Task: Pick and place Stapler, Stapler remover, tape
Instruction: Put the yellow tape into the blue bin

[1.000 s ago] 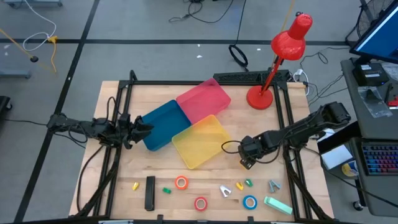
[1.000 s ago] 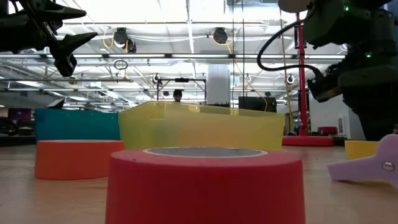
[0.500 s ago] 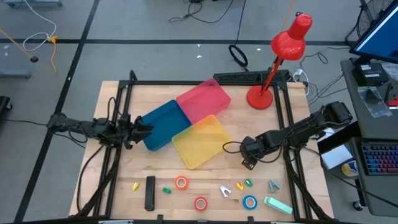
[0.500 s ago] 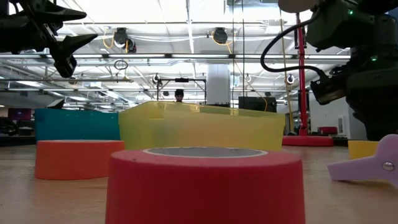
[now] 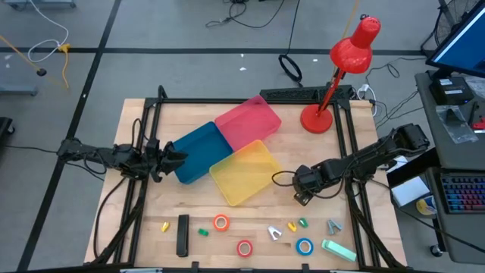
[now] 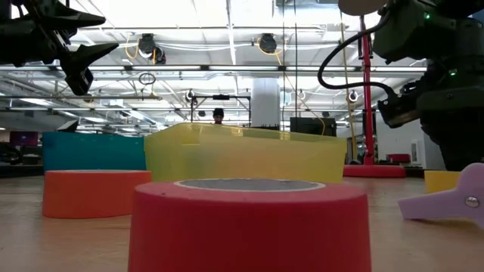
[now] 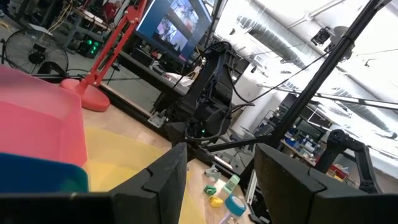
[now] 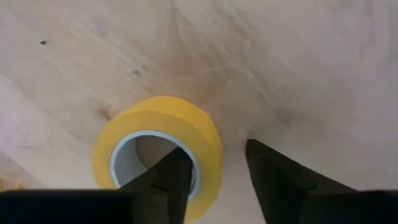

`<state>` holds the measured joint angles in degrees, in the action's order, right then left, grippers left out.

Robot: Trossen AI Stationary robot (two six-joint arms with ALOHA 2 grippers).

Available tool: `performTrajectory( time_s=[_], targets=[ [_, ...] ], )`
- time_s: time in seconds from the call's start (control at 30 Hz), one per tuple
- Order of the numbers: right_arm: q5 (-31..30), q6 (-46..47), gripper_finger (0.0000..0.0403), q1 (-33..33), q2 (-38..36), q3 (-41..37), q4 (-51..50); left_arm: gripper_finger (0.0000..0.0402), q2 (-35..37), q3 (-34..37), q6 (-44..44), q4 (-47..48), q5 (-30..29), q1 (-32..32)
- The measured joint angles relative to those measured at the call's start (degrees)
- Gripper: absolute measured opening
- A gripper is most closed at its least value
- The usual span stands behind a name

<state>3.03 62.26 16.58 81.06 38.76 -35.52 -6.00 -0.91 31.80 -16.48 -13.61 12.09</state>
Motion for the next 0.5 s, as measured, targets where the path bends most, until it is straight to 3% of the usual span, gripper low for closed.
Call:
performTrajectory(
  time_s=[0.23,0.5],
  targets=[
    [-0.27,-0.01,0.0032,-0.02,-0.02,-0.02,-1.18,0.0186,0.01,0.0,4.02,-0.51,0.0,-0.01],
    [1.81,2.97,0.0032,0.04,-5.53,-0.4,1.08,0.0186,0.01,0.0,7.77,-2.56,0.0,0.0]
  ],
)
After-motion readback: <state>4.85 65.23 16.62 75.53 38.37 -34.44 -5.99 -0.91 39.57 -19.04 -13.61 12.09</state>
